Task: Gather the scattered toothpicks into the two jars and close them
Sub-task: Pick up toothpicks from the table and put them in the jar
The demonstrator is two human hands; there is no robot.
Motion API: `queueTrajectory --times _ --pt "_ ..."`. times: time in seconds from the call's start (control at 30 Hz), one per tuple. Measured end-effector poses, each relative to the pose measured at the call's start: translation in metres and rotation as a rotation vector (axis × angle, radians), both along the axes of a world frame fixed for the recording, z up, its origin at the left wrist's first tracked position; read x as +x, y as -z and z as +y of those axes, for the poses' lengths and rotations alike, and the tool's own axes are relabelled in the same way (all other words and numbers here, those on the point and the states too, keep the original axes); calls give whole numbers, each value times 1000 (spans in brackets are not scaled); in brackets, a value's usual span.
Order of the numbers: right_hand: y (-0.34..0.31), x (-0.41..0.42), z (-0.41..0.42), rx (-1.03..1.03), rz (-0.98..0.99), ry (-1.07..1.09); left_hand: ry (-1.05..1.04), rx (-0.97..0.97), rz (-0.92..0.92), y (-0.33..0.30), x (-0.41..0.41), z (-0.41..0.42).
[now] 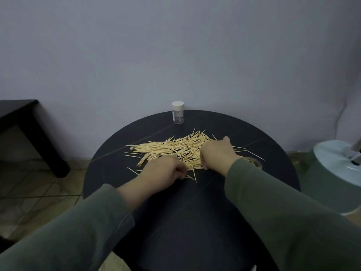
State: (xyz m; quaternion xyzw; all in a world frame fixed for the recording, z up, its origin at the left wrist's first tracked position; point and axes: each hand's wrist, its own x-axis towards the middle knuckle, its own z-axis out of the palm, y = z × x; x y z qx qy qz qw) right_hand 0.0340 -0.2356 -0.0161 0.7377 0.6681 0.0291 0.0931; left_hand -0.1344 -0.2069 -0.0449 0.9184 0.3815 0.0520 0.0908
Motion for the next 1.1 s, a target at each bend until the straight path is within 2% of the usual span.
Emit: queueTrajectory --times 0.13,0.33,0.63,0.83,0.97,1.1 --pt "-13 7 0 -25 7 70 -22 74 -48 2 18 1" --pt "-28 15 -14 -199 -139 208 16 71 -11 -1 35 11" --pt "-19 15 -9 -104 -30 210 18 149 -27 2 47 18" --pt "-16 18 -7 95 -1 168 -12 205 -55 5 55 16" --pt "-32 51 -6 220 78 242 36 158 -94 2 67 11" --pt "-31 93 -12 132 142 367 97 129 -95 3 82 3"
